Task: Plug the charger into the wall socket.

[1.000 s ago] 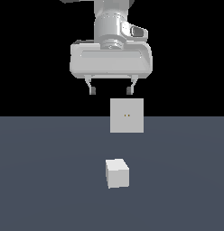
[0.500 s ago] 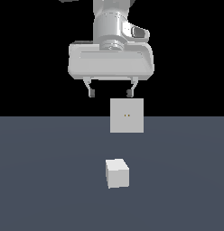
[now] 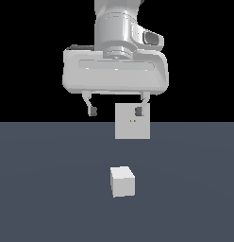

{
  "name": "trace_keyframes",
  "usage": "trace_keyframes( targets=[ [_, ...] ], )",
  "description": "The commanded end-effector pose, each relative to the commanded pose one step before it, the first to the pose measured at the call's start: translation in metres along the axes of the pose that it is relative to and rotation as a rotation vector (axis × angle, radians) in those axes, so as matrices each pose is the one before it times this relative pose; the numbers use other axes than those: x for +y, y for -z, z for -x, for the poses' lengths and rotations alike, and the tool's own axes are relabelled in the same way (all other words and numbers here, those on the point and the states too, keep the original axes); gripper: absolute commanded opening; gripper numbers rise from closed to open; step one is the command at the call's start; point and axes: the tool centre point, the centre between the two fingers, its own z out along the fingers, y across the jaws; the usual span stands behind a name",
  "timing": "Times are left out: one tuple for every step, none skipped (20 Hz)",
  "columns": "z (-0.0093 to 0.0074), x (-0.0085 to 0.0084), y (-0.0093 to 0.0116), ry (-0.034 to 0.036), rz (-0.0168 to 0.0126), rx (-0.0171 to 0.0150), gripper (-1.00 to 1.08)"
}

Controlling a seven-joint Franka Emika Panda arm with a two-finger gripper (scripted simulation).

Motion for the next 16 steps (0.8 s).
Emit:
trace_keyframes(
  targets=[
    [0.01498, -0.00007, -0.01271, 0.02061, 0.00005, 0.00099, 1.0],
    [0.00546, -0.00003, -0.00476, 0.00776, 0.00003, 0.00053, 1.0],
    [0.00518, -0.00003, -0.00453, 0.00739, 0.00002, 0.00051, 1.0],
    [0.00487, -0.00001, -0.0043, 0.00696, 0.00002, 0.00048, 1.0],
    [0.00455, -0.00002, -0.00405, 0.00657, 0.00002, 0.00045, 1.0],
    [0.00422, 0.00001, -0.0038, 0.00608, 0.00002, 0.00042, 1.0],
    [0.00387, 0.00003, -0.00352, 0.0056, 0.00003, 0.00038, 1.0],
    [0.00351, 0.00004, -0.00323, 0.00511, 0.00003, 0.00035, 1.0],
    [0.00313, 0.00005, -0.00291, 0.00457, 0.00003, 0.00031, 1.0],
    [0.00274, 0.00006, -0.00258, 0.00402, 0.00003, 0.00027, 1.0],
    [0.00236, 0.00007, -0.00224, 0.00344, 0.00003, 0.00024, 1.0],
    [0.00198, 0.00005, -0.0019, 0.00292, 0.00002, 0.0002, 1.0],
    [0.00161, 0.00005, -0.00156, 0.00239, 0.00002, 0.00016, 1.0],
    [0.00124, -0.00001, -0.00121, 0.00195, 0.00002, 0.00013, 1.0],
    [0.0009, 0.00009, -0.00087, 0.00119, 0.00001, 0.00008, 1.0],
    [0.00052, -0.00007, -0.00052, 0.00097, 0.00001, 0.00007, 1.0]
  ],
)
